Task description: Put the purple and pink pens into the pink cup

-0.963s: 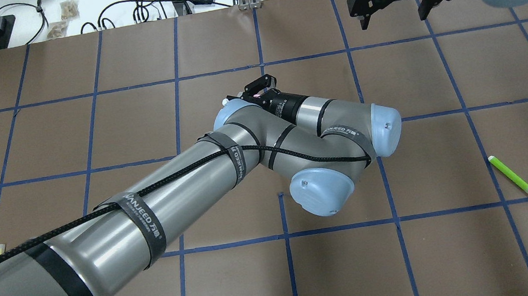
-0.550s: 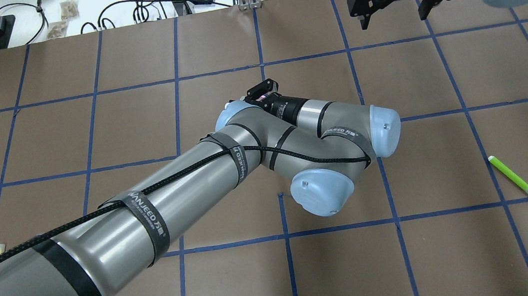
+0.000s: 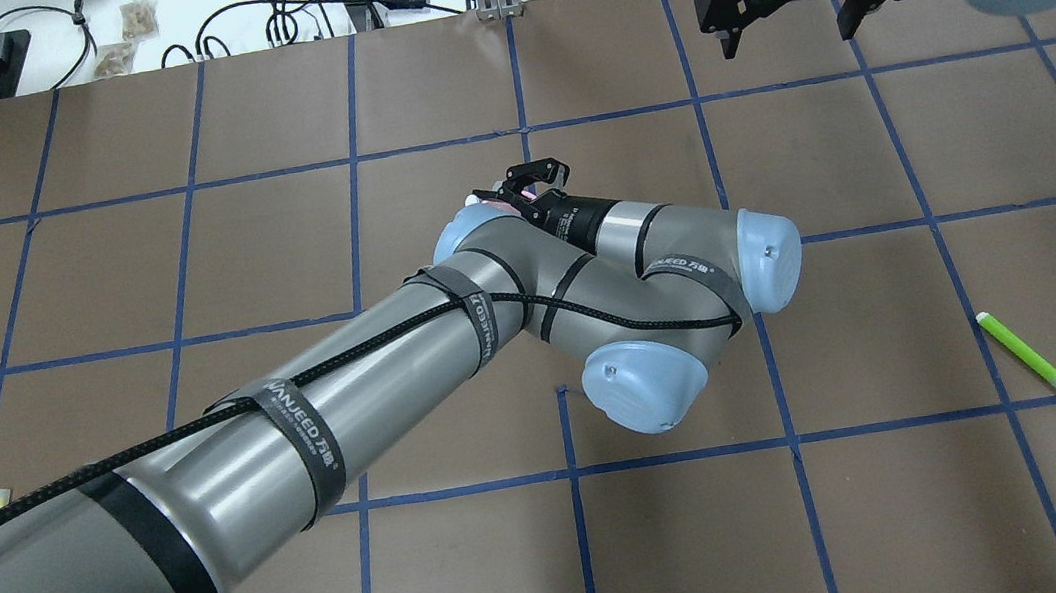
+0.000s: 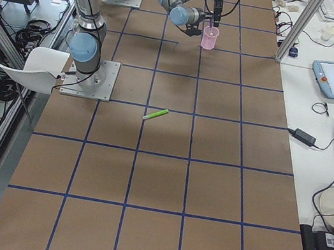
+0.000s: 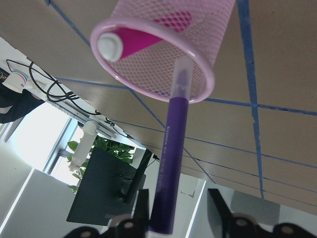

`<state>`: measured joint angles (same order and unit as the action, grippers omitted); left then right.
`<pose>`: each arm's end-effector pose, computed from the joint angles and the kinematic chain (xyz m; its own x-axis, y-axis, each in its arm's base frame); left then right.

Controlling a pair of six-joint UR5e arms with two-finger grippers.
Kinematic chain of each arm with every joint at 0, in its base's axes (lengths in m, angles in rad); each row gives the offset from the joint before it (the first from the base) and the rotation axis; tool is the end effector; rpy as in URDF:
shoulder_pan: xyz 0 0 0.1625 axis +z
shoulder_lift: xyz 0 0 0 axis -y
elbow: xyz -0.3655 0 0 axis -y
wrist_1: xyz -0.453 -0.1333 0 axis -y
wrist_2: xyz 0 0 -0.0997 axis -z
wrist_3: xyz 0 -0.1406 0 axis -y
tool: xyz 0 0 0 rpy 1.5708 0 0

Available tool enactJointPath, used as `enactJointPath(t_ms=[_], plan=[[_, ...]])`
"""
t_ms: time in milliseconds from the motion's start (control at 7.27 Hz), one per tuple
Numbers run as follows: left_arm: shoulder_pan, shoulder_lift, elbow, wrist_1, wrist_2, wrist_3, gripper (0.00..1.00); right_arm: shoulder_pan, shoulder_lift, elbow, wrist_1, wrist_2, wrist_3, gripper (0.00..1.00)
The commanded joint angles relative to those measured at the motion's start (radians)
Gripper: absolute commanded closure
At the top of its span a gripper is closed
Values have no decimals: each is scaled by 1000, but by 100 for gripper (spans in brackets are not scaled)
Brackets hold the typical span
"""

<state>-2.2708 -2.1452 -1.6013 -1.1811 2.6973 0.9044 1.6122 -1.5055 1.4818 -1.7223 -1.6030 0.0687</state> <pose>-0.4273 -0.4974 0.1314 0.3683 0.8497 -0.3774 0.5498 0.1283 0.8254 0.1535 -0.5935 0.4170 -0.9993 0.0319 0.0197 0.0279 0.9840 -0.1761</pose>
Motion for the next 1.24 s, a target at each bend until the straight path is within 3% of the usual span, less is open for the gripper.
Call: enactJointPath(t_ms=[0,550,825,962,1100], plan=[[1,1,1,5,-1,4,17,0,1,0,1,0,-1,0],[5,13,-9,3,-54,1,16,3,2,0,0,0,-1,0],[10,19,-9,5,-88,8,54,5,2,2,3,0,-1,0],[10,19,-9,2,-88,10,28,3,4,2,1,0,-1,0],[10,18,-8,3,-90,10,20,3,4,0,3,2,-1,0]])
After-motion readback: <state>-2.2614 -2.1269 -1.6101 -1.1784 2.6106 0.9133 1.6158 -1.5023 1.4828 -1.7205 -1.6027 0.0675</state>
